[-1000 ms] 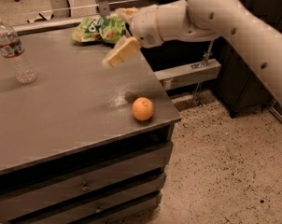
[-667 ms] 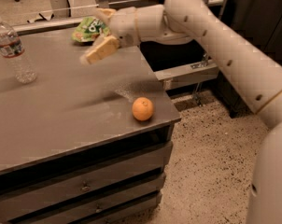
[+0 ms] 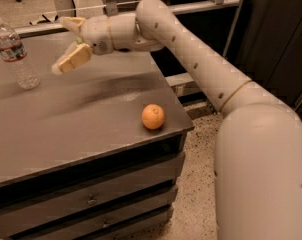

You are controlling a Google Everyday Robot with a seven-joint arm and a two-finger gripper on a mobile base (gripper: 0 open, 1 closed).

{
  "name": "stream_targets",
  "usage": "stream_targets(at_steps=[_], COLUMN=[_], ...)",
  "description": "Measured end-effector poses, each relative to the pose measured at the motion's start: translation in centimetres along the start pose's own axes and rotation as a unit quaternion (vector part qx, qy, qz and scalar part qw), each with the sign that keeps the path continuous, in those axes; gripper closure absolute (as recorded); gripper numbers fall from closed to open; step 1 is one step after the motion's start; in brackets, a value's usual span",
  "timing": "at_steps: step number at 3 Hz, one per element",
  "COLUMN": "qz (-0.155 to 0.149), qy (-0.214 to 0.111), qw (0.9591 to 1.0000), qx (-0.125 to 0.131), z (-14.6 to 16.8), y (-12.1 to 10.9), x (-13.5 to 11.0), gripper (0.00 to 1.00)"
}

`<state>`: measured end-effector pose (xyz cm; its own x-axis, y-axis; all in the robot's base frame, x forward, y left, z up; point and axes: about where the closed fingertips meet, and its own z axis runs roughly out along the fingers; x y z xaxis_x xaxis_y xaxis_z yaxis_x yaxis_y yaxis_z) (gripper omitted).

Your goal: Move water bottle near orange

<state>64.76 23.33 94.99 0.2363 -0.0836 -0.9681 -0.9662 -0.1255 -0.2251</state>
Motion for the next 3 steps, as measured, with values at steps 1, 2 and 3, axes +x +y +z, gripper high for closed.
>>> stream_targets(at_steps=[1, 2, 3], qz=[0.0, -0.008, -0.015], qy=[-0.005, 0.011, 0.034], qw=[0.9995, 0.9987, 0.9977], qx=[-0.032, -0.049, -0.056], z=[3.5, 6.1, 7.7], y=[-0.3, -0.4, -0.4], x=[0.4, 0.7, 1.1], gripper=[0.0, 0.0, 0.0])
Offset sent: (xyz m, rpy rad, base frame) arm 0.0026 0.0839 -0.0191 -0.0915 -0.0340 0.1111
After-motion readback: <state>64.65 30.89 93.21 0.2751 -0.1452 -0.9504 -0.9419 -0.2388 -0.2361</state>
